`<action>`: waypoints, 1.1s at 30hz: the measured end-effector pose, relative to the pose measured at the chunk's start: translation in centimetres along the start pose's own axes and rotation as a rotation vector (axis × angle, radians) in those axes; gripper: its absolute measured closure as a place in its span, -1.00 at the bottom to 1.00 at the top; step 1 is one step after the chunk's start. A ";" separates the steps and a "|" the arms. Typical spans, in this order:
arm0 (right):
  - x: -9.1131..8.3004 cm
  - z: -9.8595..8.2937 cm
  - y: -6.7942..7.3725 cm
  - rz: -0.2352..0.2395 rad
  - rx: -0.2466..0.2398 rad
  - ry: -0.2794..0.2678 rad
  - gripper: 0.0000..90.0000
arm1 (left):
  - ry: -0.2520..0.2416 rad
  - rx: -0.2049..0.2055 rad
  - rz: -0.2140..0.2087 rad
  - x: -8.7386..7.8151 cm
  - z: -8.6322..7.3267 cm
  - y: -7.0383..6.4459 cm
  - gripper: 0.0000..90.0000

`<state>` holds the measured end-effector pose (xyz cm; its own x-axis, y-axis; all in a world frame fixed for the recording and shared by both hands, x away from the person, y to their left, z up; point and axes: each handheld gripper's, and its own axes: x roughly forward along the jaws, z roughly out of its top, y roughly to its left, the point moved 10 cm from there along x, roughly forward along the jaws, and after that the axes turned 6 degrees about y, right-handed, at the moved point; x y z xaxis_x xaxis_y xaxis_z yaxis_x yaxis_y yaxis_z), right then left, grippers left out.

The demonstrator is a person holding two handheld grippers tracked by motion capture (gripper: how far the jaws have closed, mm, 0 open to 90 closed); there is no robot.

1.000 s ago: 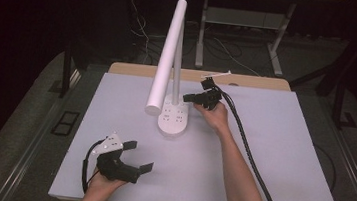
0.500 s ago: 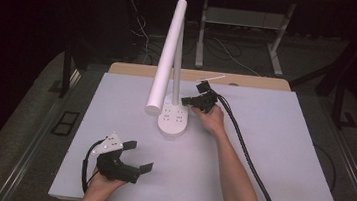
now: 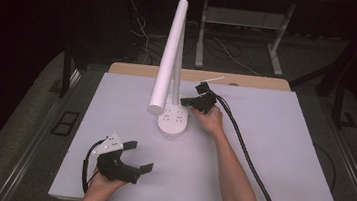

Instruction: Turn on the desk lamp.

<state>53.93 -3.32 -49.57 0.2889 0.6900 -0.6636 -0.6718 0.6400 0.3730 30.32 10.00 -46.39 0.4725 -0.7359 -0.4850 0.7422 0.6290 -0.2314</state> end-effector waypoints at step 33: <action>-6.0 0.2 0.7 -0.042 -0.078 0.009 1.00 | -0.005 -0.001 -0.005 0.0 0.1 0.1 -1.00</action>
<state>51.83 -6.95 -45.20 0.3119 0.6602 -0.6833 -0.7104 0.6396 0.2937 30.43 10.02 -46.33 0.4712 -0.7400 -0.4799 0.7437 0.6259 -0.2349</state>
